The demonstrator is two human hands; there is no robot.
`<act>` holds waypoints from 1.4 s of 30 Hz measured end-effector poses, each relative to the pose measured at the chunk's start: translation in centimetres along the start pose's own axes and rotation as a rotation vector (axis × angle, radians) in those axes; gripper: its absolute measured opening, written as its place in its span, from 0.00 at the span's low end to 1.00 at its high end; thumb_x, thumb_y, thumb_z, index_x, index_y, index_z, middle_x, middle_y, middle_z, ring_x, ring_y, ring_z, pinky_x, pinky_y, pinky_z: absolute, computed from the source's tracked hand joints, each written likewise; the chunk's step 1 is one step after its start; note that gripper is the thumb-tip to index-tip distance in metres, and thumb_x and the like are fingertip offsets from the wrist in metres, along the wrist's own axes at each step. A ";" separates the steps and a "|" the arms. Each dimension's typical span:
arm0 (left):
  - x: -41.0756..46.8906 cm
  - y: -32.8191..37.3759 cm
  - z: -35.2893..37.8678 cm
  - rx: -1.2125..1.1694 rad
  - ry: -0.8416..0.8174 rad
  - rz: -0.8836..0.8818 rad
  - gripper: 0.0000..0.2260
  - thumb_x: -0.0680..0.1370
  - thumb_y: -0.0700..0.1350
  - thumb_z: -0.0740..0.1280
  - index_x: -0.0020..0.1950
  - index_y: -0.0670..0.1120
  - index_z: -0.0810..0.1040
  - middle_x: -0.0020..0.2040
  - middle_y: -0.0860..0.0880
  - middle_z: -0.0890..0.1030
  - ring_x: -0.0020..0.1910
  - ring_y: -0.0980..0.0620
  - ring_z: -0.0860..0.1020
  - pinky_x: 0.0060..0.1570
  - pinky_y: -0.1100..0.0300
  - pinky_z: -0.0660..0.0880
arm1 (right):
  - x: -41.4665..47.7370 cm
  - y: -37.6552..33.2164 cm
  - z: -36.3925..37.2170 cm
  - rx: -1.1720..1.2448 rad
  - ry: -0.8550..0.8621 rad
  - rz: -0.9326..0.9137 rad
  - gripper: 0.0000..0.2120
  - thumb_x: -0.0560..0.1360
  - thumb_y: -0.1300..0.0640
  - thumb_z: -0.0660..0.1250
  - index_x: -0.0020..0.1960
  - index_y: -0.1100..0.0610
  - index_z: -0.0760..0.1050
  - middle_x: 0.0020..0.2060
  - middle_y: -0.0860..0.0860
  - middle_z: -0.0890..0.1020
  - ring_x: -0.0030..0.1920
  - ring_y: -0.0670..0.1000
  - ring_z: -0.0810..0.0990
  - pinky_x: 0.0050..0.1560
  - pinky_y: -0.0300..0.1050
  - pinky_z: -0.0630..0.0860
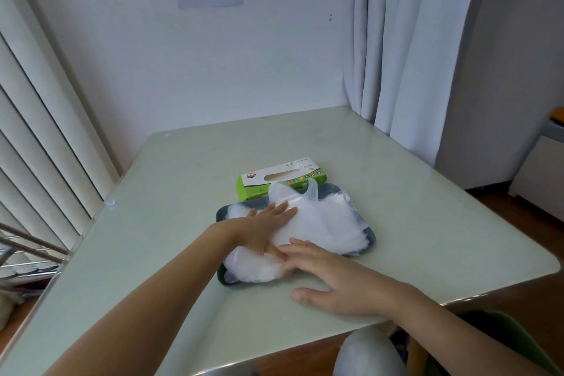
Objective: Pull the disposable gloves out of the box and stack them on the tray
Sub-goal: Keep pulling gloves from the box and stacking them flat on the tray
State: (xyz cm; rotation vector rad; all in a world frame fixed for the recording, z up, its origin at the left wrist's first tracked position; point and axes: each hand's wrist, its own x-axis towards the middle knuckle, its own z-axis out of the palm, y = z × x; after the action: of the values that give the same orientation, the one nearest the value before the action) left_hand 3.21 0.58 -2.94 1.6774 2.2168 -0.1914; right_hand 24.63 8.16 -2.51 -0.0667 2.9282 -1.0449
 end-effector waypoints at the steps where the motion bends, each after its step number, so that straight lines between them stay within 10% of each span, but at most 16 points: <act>1: 0.1 0.1 -0.1 0.022 -0.009 -0.005 0.43 0.77 0.57 0.66 0.79 0.51 0.37 0.79 0.50 0.37 0.78 0.49 0.38 0.73 0.42 0.43 | 0.0 0.0 -0.1 0.029 0.036 0.033 0.17 0.79 0.44 0.61 0.66 0.43 0.66 0.72 0.37 0.61 0.71 0.32 0.56 0.71 0.34 0.57; 9: -0.1 0.2 0.2 0.036 0.031 0.020 0.39 0.79 0.54 0.64 0.79 0.50 0.40 0.79 0.50 0.41 0.78 0.48 0.39 0.75 0.41 0.45 | 3.6 -0.9 -0.8 0.295 0.260 0.190 0.26 0.82 0.47 0.53 0.78 0.44 0.49 0.75 0.37 0.51 0.73 0.35 0.49 0.68 0.32 0.48; 13: 0.1 0.2 0.4 0.055 0.017 -0.012 0.41 0.79 0.52 0.65 0.79 0.49 0.39 0.79 0.48 0.39 0.78 0.46 0.39 0.73 0.41 0.45 | 5.8 1.3 -2.2 -0.035 0.154 0.294 0.25 0.83 0.53 0.54 0.78 0.50 0.51 0.78 0.47 0.49 0.77 0.46 0.50 0.72 0.39 0.51; 18: -0.1 -0.1 0.7 0.042 0.049 0.004 0.41 0.79 0.53 0.65 0.78 0.52 0.36 0.79 0.48 0.38 0.77 0.45 0.38 0.74 0.41 0.43 | 5.9 5.0 -4.1 -0.379 -0.012 0.448 0.38 0.77 0.36 0.57 0.79 0.50 0.46 0.78 0.54 0.44 0.78 0.54 0.43 0.74 0.48 0.44; 22: -0.9 -0.5 0.8 0.039 0.050 0.007 0.43 0.78 0.51 0.66 0.77 0.53 0.34 0.79 0.49 0.37 0.78 0.43 0.38 0.74 0.42 0.44 | 4.9 6.5 -5.5 -0.468 -0.077 0.502 0.46 0.72 0.29 0.58 0.79 0.50 0.43 0.78 0.54 0.42 0.77 0.52 0.38 0.75 0.53 0.39; 27: -3.4 -1.7 0.3 -0.065 -0.095 -0.034 0.54 0.62 0.76 0.62 0.75 0.62 0.31 0.77 0.55 0.31 0.75 0.47 0.31 0.74 0.39 0.41 | 5.0 6.8 -6.3 -0.490 -0.150 0.482 0.48 0.70 0.29 0.61 0.79 0.49 0.42 0.78 0.54 0.41 0.77 0.52 0.38 0.75 0.53 0.38; 32: -5.4 -2.4 -0.6 -0.067 -0.224 -0.096 0.54 0.65 0.71 0.70 0.73 0.66 0.30 0.76 0.59 0.32 0.76 0.49 0.32 0.75 0.42 0.43 | 5.0 6.8 -8.0 -0.409 -0.184 0.457 0.48 0.67 0.33 0.69 0.78 0.45 0.47 0.78 0.46 0.46 0.77 0.52 0.44 0.76 0.50 0.46; 38: -6.2 -4.1 -4.5 -0.353 -0.023 -0.131 0.34 0.71 0.64 0.68 0.74 0.59 0.63 0.66 0.63 0.69 0.67 0.60 0.68 0.58 0.77 0.62 | 6.0 6.1 -11.5 -0.205 0.018 0.383 0.25 0.63 0.33 0.72 0.55 0.42 0.77 0.55 0.43 0.78 0.55 0.46 0.76 0.58 0.42 0.72; 42: -4.9 -6.3 -6.4 -0.481 0.212 -0.237 0.31 0.66 0.69 0.62 0.65 0.55 0.76 0.60 0.60 0.78 0.59 0.59 0.76 0.63 0.63 0.69 | 8.8 7.1 -13.8 -0.223 0.501 0.276 0.13 0.71 0.46 0.72 0.36 0.55 0.76 0.37 0.50 0.81 0.44 0.52 0.80 0.46 0.47 0.74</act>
State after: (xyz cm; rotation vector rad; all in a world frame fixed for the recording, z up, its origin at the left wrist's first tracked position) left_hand -2.90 -3.65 4.05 1.2219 2.3631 0.4489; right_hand 15.02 21.91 3.58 0.6681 3.3362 -0.7797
